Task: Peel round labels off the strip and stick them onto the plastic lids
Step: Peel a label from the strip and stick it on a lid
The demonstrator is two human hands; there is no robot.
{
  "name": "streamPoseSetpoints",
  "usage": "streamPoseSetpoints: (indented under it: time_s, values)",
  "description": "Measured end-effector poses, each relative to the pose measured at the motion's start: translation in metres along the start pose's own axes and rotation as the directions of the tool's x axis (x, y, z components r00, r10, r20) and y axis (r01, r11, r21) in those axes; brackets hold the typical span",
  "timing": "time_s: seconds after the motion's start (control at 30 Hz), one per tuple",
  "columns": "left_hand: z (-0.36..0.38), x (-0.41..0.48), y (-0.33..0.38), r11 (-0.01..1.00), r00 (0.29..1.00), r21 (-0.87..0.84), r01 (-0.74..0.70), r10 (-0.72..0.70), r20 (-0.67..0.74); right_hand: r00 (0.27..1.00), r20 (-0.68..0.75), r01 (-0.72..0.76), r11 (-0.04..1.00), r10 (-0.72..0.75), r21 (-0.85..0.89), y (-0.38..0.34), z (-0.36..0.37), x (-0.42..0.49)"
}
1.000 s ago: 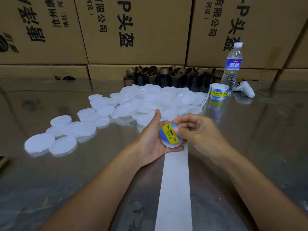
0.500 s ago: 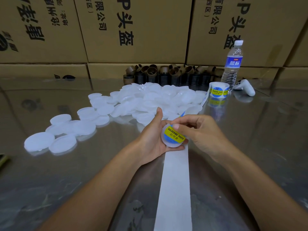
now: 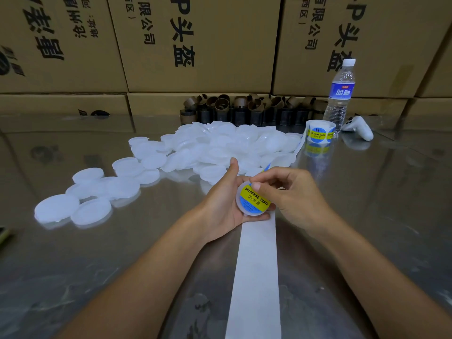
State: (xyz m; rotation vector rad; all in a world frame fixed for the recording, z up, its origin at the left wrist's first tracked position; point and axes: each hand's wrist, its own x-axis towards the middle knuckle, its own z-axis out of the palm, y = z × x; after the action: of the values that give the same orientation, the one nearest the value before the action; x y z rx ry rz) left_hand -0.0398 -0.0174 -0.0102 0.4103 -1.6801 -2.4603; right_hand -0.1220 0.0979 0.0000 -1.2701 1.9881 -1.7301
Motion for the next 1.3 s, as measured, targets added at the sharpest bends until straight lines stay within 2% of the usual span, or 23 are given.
streamPoseSetpoints:
  time_s: [0.53,1.0,1.3]
  values:
    - [-0.001,0.001,-0.001,0.999,1.0,0.025,-0.021,0.021,-0.002,0.998,-0.011,0.069,0.997,-0.07,-0.046,0.004,0.0,0.0]
    - [-0.002,0.001,-0.001,0.999,0.996,0.044,-0.024,0.02,0.089,0.994,-0.014,0.109,0.992,-0.11,-0.065,0.008,0.002,0.001]
    - [-0.004,0.001,-0.003,0.999,0.99,0.026,-0.041,0.037,0.136,0.973,-0.046,0.208,0.948,-0.225,-0.243,0.011,0.004,-0.001]
